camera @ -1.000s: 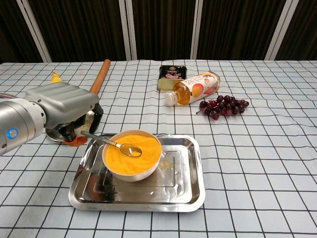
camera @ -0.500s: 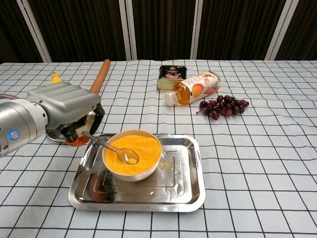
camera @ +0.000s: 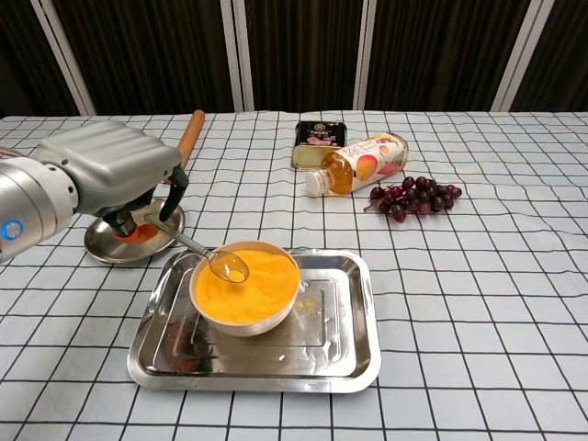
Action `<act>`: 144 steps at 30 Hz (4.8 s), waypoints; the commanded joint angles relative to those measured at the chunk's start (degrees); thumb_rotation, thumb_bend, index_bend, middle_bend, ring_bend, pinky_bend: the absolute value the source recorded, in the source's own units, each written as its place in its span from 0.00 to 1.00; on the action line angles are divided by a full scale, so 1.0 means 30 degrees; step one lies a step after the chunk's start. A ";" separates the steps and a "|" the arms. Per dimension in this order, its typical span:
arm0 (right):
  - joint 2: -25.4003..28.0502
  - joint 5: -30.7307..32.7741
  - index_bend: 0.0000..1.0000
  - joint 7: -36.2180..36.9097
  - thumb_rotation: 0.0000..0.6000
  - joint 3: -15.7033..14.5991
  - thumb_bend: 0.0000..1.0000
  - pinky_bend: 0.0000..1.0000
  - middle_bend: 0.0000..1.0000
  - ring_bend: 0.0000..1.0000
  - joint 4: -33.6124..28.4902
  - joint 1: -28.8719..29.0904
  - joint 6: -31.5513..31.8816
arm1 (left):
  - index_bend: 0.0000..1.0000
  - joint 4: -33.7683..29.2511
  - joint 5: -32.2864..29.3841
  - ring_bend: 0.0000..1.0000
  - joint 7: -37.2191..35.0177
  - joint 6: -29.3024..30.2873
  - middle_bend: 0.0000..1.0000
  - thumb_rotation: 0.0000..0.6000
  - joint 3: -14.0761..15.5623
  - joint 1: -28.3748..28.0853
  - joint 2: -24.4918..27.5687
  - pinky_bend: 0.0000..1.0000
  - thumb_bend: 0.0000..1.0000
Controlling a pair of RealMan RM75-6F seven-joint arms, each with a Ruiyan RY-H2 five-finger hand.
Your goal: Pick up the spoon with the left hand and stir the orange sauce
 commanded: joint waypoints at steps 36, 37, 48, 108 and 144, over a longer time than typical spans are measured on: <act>0.0106 -0.0001 0.00 0.0214 1.00 -0.0053 0.32 0.00 0.00 0.00 -0.0145 0.0027 -0.0142 | 0.79 0.4656 0.8944 0.98 0.6430 -0.3500 0.99 1.00 0.2046 -0.2327 0.0769 0.97 0.78; 0.0105 -0.0001 0.00 0.0210 1.00 -0.0050 0.32 0.00 0.00 0.00 -0.0150 0.0028 -0.0139 | 0.79 0.4660 0.8904 0.98 0.6428 -0.3549 0.99 1.00 0.1990 -0.2287 0.0746 0.97 0.78; 0.0144 0.0094 0.00 0.0293 1.00 -0.0033 0.32 0.00 0.00 0.00 -0.0201 0.0034 -0.0198 | 0.79 0.5019 0.9222 0.98 0.6129 -0.4336 0.99 1.00 0.2027 -0.1977 -0.0152 0.97 0.78; 0.0144 0.0179 0.00 0.0094 1.00 -0.0092 0.32 0.00 0.00 0.00 -0.0353 0.0039 -0.0316 | 0.79 0.4547 1.1229 0.98 0.3822 -0.4907 0.99 1.00 0.0950 0.0312 0.0295 0.97 0.77; 0.0139 0.0124 0.00 0.0095 1.00 -0.0096 0.32 0.00 0.00 0.00 -0.0348 0.0036 -0.0275 | 0.79 0.2684 1.2427 0.98 0.4056 -0.4745 0.99 1.00 0.0259 0.0666 0.0002 0.97 0.77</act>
